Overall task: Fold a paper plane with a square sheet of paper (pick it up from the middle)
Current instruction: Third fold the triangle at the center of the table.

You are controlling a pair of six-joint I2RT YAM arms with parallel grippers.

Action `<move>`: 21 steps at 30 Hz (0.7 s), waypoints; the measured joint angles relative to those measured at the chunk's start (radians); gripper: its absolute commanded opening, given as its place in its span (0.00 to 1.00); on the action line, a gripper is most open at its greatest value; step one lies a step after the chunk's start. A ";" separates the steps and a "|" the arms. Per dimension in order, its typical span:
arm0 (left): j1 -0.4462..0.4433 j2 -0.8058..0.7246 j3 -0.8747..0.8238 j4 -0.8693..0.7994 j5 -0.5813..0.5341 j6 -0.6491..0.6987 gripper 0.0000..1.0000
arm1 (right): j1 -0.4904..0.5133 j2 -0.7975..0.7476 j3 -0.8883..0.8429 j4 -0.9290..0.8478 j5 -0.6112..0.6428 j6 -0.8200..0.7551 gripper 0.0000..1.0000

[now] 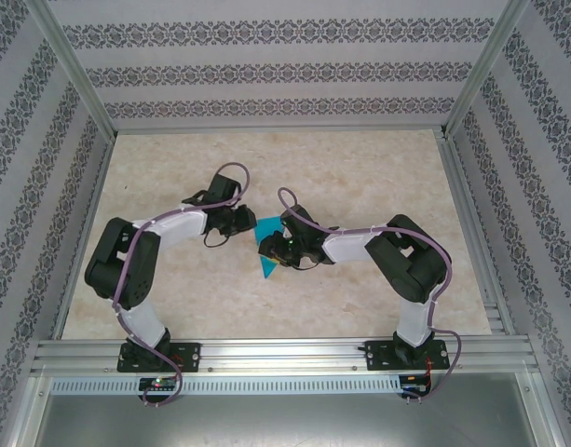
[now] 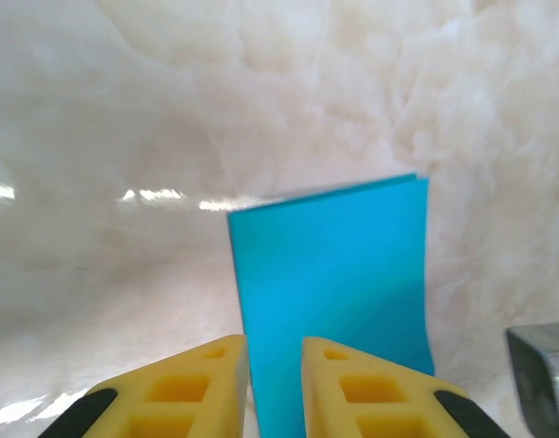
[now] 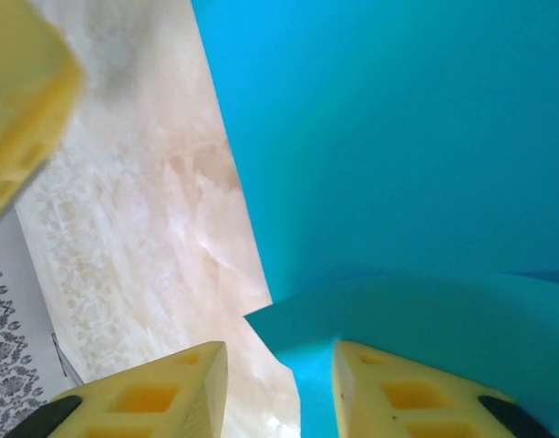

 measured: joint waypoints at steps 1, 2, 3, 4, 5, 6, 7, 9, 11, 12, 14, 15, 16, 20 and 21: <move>0.011 -0.018 -0.003 0.000 0.000 0.000 0.23 | 0.000 0.000 0.000 0.001 -0.002 0.000 0.38; 0.021 -0.035 -0.010 0.000 0.003 0.000 0.23 | 0.000 0.000 0.000 0.001 -0.003 -0.001 0.37; 0.025 -0.046 -0.016 0.000 0.004 0.000 0.23 | 0.000 0.000 0.000 0.001 -0.003 -0.001 0.36; 0.028 -0.055 -0.024 0.000 0.008 0.000 0.23 | 0.000 0.000 0.000 -0.001 -0.002 -0.002 0.33; 0.028 -0.059 -0.032 0.001 0.013 0.000 0.23 | 0.000 0.000 0.000 -0.003 -0.001 -0.003 0.29; 0.028 -0.061 -0.042 0.001 0.023 -0.001 0.23 | 0.000 0.000 0.000 -0.005 0.003 -0.003 0.25; 0.028 -0.061 -0.051 0.001 0.034 -0.003 0.23 | 0.000 0.002 -0.001 -0.009 0.006 -0.004 0.22; 0.028 -0.061 -0.072 0.000 0.057 -0.006 0.22 | 0.000 0.007 -0.001 -0.013 0.011 -0.005 0.17; 0.027 -0.061 -0.085 0.001 0.080 -0.008 0.21 | 0.000 0.009 -0.002 -0.016 0.014 -0.008 0.13; 0.027 -0.061 -0.089 0.002 0.089 -0.009 0.20 | 0.000 0.010 -0.003 -0.017 0.016 -0.007 0.11; 0.026 -0.061 -0.098 0.010 0.113 -0.012 0.19 | 0.000 0.011 -0.003 -0.020 0.021 -0.008 0.06; 0.024 -0.061 -0.101 0.012 0.120 -0.013 0.18 | 0.000 0.012 -0.004 -0.019 0.020 -0.008 0.05; 0.021 -0.061 -0.105 0.017 0.130 -0.015 0.16 | 0.000 0.012 -0.004 -0.019 0.021 -0.008 0.04; -0.021 -0.061 -0.124 0.034 0.165 -0.025 0.06 | 0.000 0.012 -0.005 -0.019 0.020 -0.008 0.01; -0.034 -0.061 -0.127 0.037 0.170 -0.027 0.05 | 0.000 0.012 -0.005 -0.019 0.020 -0.008 0.01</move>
